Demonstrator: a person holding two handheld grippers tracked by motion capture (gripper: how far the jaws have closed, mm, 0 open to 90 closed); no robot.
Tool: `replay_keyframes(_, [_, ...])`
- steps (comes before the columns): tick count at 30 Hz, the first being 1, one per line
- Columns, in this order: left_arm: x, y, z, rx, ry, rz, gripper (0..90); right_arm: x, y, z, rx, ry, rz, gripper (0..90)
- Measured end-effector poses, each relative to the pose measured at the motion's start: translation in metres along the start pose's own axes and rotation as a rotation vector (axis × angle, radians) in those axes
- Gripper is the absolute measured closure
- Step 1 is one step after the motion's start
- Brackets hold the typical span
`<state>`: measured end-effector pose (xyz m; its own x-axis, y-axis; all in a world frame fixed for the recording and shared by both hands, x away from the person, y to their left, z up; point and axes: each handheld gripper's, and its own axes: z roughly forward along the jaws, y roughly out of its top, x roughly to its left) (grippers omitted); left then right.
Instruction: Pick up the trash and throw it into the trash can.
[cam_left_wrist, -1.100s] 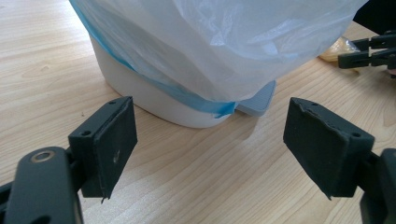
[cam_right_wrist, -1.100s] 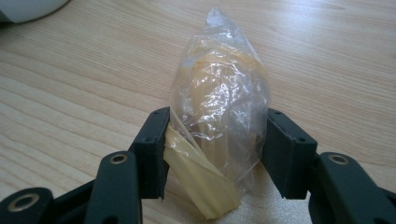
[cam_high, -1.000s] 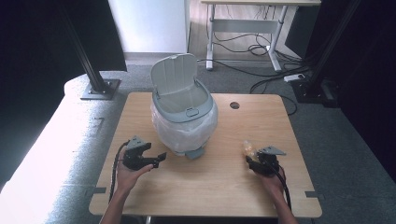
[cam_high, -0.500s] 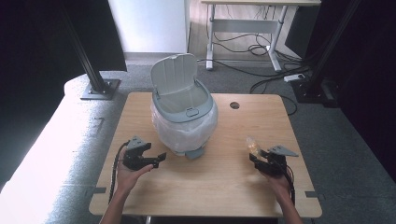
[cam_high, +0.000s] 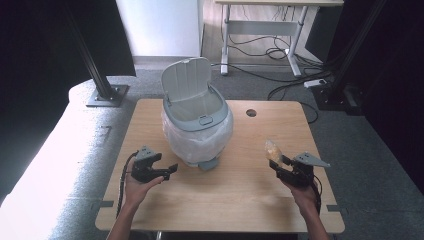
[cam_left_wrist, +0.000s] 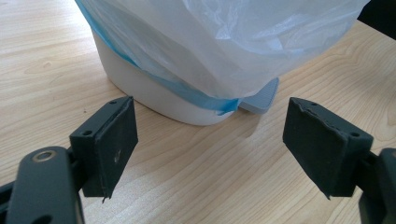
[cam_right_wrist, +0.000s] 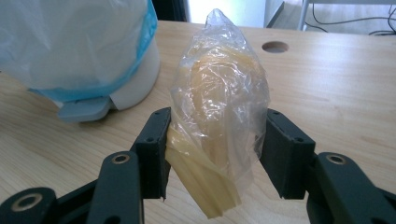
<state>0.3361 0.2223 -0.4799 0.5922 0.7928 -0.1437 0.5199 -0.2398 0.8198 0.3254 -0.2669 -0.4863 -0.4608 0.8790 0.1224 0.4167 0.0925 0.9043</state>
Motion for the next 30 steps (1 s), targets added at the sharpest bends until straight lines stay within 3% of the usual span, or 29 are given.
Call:
replay_keyframes(14, [0.0, -0.001, 0.003, 0.01, -0.002, -0.001, 17.8, 0.013, 0.026, -0.011, -0.061, 0.047, -0.011, 47.7])
replay_keyframes(30, [0.001, -0.001, 0.002, 0.01, -0.007, -0.004, 17.8, 0.027, 0.057, -0.013, -0.091, 0.088, -0.04, 47.8])
